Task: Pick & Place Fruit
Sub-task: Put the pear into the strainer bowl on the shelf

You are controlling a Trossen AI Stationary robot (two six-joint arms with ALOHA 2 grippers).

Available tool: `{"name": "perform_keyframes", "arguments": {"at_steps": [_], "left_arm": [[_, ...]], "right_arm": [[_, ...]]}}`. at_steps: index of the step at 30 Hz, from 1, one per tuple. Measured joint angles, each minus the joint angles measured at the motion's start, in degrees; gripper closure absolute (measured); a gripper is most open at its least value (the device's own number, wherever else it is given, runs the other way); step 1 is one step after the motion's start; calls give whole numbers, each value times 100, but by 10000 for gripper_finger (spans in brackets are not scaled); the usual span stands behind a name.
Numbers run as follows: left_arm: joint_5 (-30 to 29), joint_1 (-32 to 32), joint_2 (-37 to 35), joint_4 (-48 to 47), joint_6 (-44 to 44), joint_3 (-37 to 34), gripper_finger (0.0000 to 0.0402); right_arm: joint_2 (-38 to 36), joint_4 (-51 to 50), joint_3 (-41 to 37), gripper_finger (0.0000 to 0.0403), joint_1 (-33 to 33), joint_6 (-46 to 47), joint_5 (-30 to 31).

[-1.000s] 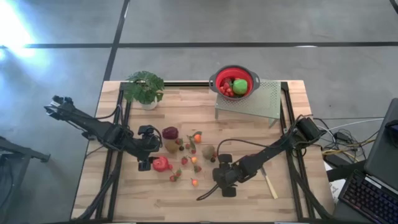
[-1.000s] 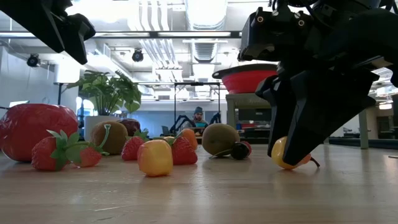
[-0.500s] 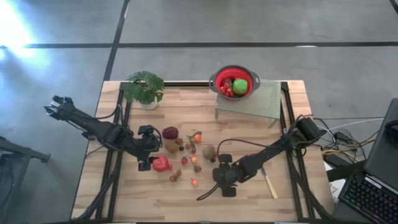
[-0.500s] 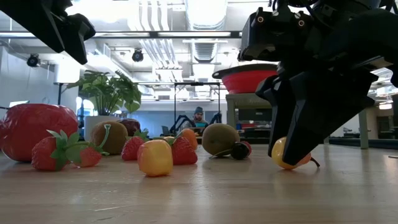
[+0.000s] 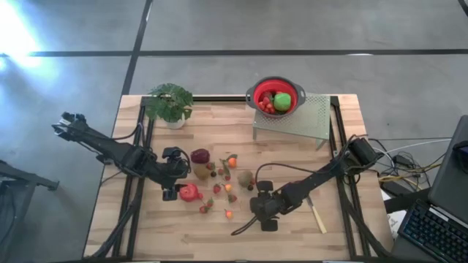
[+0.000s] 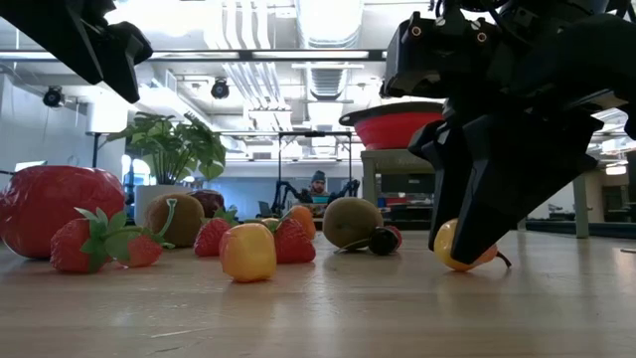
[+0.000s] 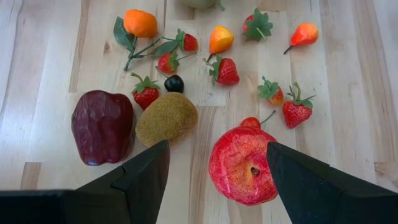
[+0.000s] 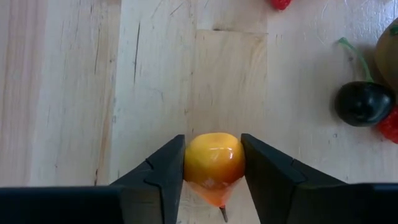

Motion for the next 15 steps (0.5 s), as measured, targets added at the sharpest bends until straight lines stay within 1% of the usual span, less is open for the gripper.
{"name": "perform_keyframes", "arguments": {"at_steps": [3, 8, 11, 15], "left_arm": [[-2, -1, 0, 0, 0, 0, 128], [-1, -1, 2, 2, 0, 0, 128], [-2, -2, 2, 10, 0, 0, 128], [-1, -1, 2, 18, 0, -1, 128]], "right_arm": [[-2, -16, 23, 257, -17, -136, -8], [-210, -137, 214, 274, -93, -506, -24], [-412, -583, 373, 277, -178, -649, -12], [-771, -1162, 548, 265, -353, -920, 75]]}}
